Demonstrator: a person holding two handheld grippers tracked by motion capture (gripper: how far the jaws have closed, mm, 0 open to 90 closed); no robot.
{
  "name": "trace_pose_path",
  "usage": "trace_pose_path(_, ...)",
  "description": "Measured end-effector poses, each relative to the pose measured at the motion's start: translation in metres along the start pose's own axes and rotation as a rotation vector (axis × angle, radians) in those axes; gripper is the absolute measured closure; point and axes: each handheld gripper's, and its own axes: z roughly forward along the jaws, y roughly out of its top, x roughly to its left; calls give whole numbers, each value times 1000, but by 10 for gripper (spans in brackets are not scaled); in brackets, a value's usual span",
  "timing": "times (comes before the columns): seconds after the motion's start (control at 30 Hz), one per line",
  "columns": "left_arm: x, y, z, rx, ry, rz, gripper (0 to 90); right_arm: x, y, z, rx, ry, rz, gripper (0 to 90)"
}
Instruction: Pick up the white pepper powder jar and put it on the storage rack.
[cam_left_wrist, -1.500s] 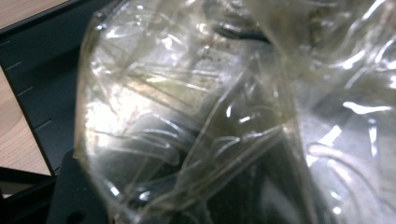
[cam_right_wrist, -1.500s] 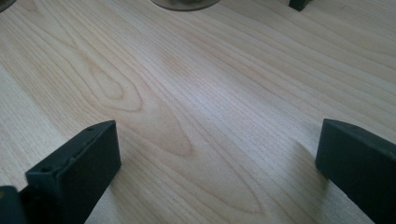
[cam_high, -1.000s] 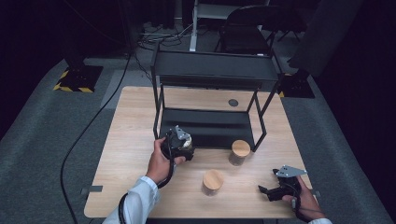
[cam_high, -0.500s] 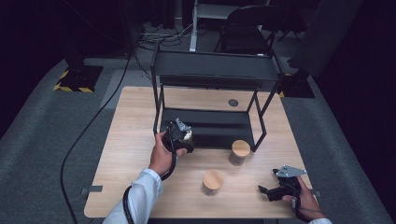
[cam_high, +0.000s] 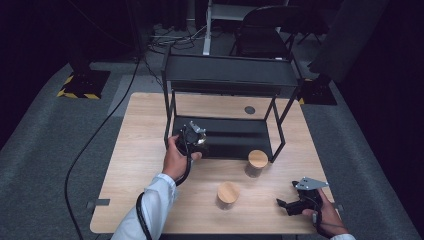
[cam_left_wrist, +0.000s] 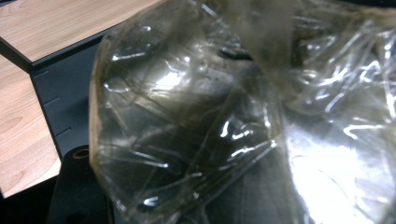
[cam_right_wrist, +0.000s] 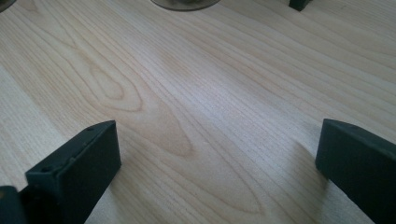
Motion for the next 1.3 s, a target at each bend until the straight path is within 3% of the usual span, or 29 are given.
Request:
trace_pose_path(0.77,12,15,24,21,47,-31,302,0,0,0,0,0,0,0)
trace_pose_path(1.3,14,21,41,29,40,-39,302,0,0,0,0,-1,0,0)
